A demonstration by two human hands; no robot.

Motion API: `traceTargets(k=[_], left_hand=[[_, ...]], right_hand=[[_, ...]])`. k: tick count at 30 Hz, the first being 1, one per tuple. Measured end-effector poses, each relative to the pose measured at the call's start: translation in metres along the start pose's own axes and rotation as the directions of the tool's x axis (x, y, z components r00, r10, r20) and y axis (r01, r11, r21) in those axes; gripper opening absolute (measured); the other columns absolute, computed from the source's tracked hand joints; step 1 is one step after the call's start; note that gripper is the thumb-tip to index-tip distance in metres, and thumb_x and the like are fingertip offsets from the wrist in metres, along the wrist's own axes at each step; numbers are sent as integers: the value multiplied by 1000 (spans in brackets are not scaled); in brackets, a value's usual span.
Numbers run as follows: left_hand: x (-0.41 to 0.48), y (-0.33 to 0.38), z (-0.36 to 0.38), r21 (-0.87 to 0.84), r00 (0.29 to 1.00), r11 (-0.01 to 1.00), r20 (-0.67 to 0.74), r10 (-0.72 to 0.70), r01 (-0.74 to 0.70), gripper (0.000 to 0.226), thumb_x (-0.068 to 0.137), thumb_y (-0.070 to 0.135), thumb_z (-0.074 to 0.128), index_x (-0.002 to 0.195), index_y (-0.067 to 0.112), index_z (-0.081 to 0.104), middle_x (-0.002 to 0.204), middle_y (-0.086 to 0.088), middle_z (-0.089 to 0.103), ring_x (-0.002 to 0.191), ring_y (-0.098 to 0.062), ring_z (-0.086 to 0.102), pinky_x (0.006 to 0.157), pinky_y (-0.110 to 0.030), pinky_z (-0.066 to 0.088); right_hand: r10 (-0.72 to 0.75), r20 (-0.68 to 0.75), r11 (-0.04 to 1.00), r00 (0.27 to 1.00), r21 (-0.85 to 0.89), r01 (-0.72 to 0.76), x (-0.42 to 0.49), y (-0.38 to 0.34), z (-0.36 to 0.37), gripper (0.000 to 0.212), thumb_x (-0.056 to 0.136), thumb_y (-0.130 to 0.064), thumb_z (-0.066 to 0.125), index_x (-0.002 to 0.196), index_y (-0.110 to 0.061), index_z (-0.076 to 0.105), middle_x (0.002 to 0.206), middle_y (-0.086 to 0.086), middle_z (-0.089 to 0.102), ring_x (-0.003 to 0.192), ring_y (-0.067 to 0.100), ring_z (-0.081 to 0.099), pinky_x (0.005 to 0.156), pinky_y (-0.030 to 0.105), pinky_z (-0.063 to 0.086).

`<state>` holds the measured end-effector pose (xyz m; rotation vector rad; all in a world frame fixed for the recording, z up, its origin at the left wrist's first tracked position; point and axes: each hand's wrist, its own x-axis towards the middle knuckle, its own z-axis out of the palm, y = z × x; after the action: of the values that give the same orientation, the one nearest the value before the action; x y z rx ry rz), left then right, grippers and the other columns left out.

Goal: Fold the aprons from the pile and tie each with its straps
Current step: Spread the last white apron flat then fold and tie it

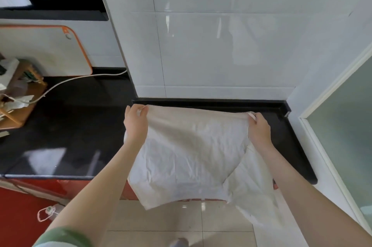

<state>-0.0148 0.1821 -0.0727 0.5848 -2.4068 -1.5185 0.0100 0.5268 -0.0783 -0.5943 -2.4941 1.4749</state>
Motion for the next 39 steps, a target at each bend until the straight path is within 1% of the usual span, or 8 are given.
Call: traceTargets(k=[5,10,18,21,23,29,34,39], left_hand=[[66,-2,13,-55,997,998,-76,-32,28,12,97,26,47,92,28,58,141,-10,45,128,-29,46,90,-36,43],[133,-30,32,31,992,995,-85,-94,97,20,99,18,39,97,24,58,149,-10,37,114,-31,54,74,-32,42],[177,-91,81,238,974,954,89,-208,182,15,101,18,37,110,14,49,157,-5,22,111,-27,53,72,-30,34],[182,-110,95,187,963,965,165,-215,183,54,89,11,56,136,9,29,157,-13,13,139,-35,30,97,-41,41],[177,-118,103,279,950,948,225,-217,151,85,80,11,66,148,8,13,159,-18,-3,146,-36,5,117,-46,19],[166,-132,101,548,934,801,92,-346,242,123,72,66,69,153,11,-6,161,-9,-11,148,-20,-12,117,-37,-9],[169,-126,91,482,963,843,-10,-268,240,81,87,37,65,148,8,21,154,-12,25,144,-29,17,115,-42,10],[195,-113,74,590,887,719,7,-461,368,40,92,22,51,132,15,48,133,-15,45,125,-34,38,105,-45,26]], right_hand=[[-51,32,996,998,-72,53,37,-15,50,33,102,-19,41,130,-3,48,116,-2,50,104,14,48,86,23,36],[-45,161,976,986,-201,78,70,-6,111,11,92,-2,50,103,-4,50,123,0,44,114,26,50,77,26,39],[257,356,917,898,-383,-111,101,40,168,40,90,-21,58,125,-16,40,160,-2,1,89,20,58,56,21,40],[263,368,901,892,-423,-91,107,54,176,51,86,-27,62,130,-22,37,161,0,1,129,30,45,79,28,38],[234,357,900,904,-430,-63,110,60,179,50,86,-24,63,129,-21,38,160,3,5,137,27,37,81,28,35],[236,387,861,891,-509,-7,115,67,181,61,91,-21,60,142,-16,28,162,8,1,148,23,10,105,35,31],[180,270,616,946,-780,106,103,52,194,70,95,-24,50,150,-13,7,159,15,2,146,32,5,116,42,10],[25,272,599,962,-774,204,88,23,213,85,77,1,64,148,-12,20,148,15,29,128,34,38,104,40,33]])
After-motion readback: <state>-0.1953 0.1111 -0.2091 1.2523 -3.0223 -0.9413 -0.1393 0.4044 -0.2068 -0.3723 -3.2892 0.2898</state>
